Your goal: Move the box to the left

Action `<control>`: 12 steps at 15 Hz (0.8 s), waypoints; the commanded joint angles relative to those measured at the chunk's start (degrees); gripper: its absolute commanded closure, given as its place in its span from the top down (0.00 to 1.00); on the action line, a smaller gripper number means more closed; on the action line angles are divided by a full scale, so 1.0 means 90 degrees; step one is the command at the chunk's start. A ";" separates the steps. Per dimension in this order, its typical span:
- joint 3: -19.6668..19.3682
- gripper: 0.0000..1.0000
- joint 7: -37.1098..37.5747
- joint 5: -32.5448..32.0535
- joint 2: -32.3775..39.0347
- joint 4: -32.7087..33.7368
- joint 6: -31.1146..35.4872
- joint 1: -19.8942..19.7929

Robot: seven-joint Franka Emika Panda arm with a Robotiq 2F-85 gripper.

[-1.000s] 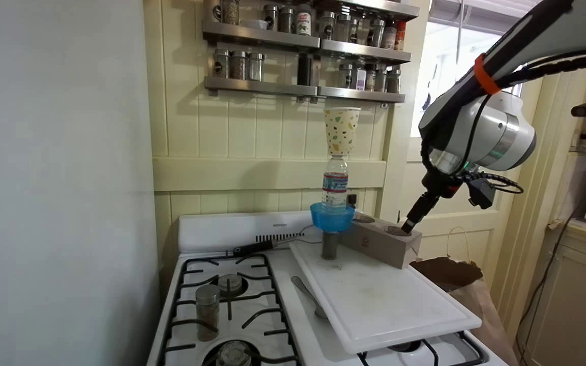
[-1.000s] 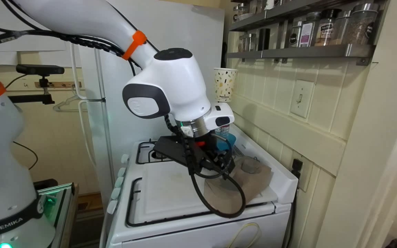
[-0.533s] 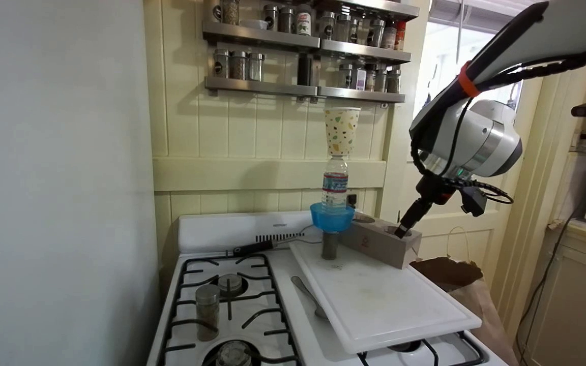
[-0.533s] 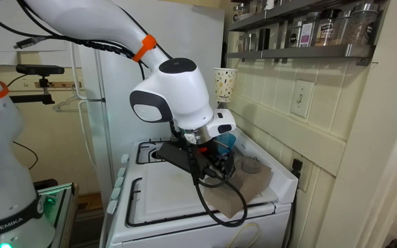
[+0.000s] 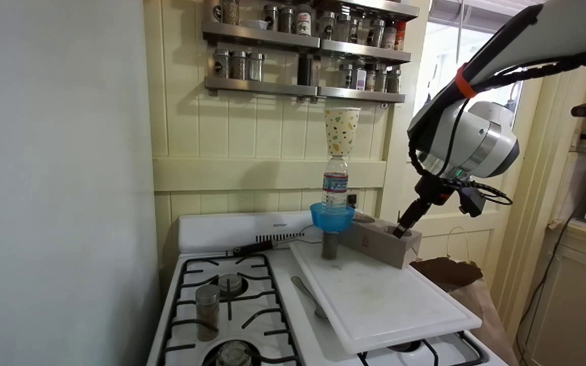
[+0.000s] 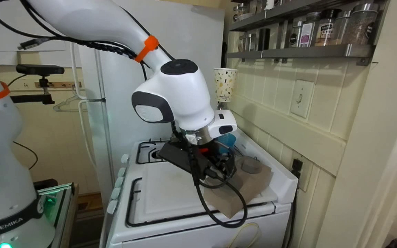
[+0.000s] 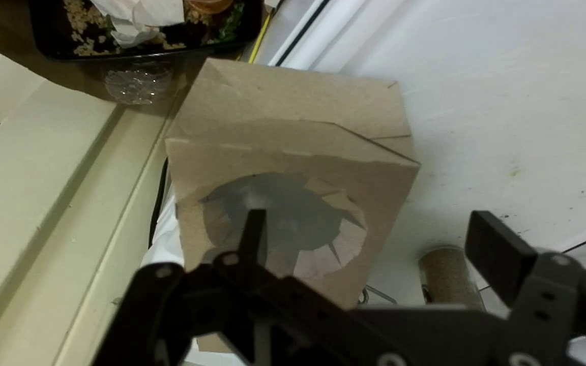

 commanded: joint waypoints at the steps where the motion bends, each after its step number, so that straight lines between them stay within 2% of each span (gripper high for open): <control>1: 0.0030 1.00 -0.0290 0.0649 0.0075 0.0005 0.0244 0.0119; 7: 0.0053 0.98 -0.0177 0.0793 0.0243 0.0047 0.0263 0.0129; 9: 0.0054 0.88 -0.0210 0.0859 0.0338 0.0073 0.0261 0.0133; 11: 0.0069 0.74 -0.0259 0.0923 0.0455 0.0101 0.0269 0.0143; 12: 0.0084 0.73 -0.0272 0.0953 0.0520 0.0121 0.0280 0.0146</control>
